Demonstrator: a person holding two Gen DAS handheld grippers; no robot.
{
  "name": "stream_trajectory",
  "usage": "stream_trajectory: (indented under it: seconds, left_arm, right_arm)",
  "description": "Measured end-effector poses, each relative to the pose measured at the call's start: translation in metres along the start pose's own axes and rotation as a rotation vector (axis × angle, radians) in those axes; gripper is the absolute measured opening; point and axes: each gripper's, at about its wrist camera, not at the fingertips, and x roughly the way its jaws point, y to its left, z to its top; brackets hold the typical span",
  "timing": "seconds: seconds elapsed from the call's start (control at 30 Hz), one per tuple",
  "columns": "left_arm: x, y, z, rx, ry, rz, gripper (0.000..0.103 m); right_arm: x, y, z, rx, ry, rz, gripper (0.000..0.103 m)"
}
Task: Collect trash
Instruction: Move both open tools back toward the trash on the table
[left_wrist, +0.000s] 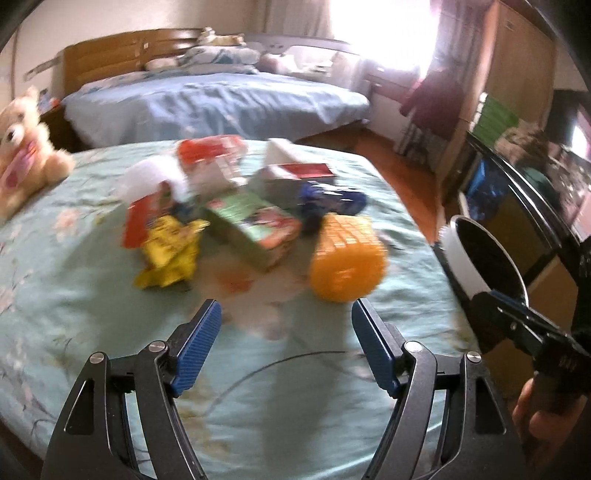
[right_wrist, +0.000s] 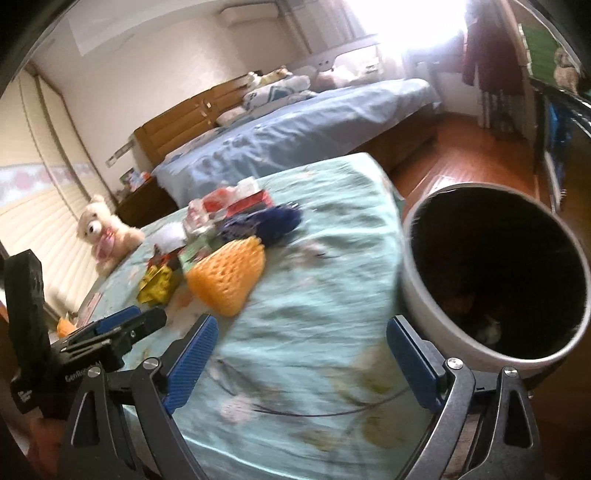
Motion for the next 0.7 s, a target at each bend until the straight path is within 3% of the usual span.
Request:
stream_trajectory:
  seconds: [0.43,0.7]
  left_arm:
    - [0.008,0.059,-0.003,-0.096,0.023,0.071,0.075]
    - [0.023,0.077,0.010,-0.093,0.032,0.094,0.075]
  right_arm:
    - [0.046,0.047,-0.002,-0.034,0.050,0.055,0.094]
    - [0.068,0.064,0.004,-0.040,0.062,0.072,0.094]
